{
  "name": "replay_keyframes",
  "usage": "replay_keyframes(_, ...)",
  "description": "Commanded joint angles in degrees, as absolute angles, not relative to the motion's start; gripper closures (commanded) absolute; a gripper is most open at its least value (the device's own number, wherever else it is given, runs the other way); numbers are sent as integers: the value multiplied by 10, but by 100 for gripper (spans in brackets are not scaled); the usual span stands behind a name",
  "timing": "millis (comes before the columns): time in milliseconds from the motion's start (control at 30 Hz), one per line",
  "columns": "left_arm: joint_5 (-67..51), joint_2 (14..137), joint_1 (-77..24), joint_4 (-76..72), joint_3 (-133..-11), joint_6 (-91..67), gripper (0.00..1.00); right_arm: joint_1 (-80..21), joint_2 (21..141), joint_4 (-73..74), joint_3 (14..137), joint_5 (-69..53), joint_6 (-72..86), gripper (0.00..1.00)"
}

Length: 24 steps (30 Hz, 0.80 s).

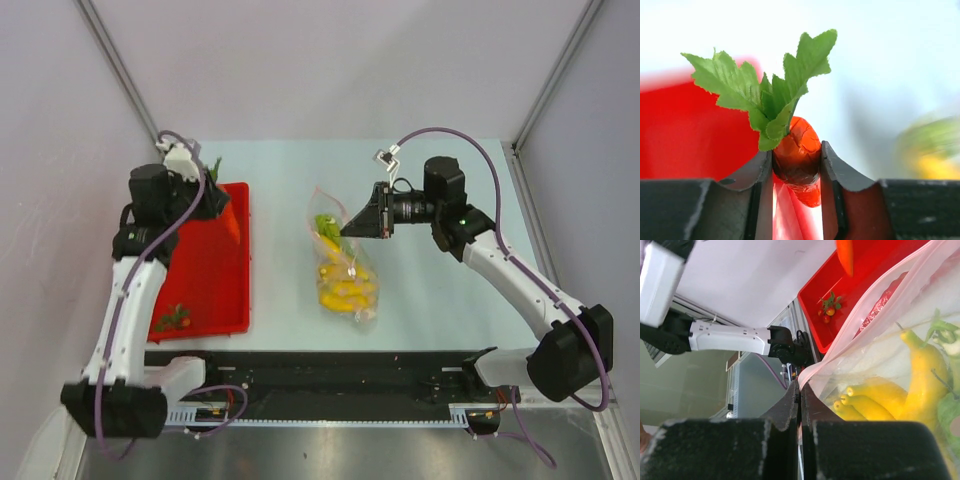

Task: Place the food in the zip-top bag and seal the zipper
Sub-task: Pick up the fake vegetable from the bin, then place the fake vegetable in the zipper food storage bag.

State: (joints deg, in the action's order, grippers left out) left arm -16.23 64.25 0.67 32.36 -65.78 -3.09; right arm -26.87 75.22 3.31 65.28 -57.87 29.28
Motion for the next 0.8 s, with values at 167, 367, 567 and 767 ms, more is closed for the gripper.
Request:
replay_keyframes(167, -166, 561, -220, 12, -655, -222, 84, -279, 742, 4, 666, -576, 294, 100)
replay_keyframes(367, -124, 626, -322, -40, -644, -260, 84, -280, 745, -32, 665, -579, 308, 100)
replay_keyframes(567, -137, 666, -364, -5, -610, -279, 77, -278, 746, -40, 667, -584, 319, 100)
replay_keyframes(767, -193, 650, -358, 144, -632, -153, 24, -264, 739, -47, 666, -587, 321, 100)
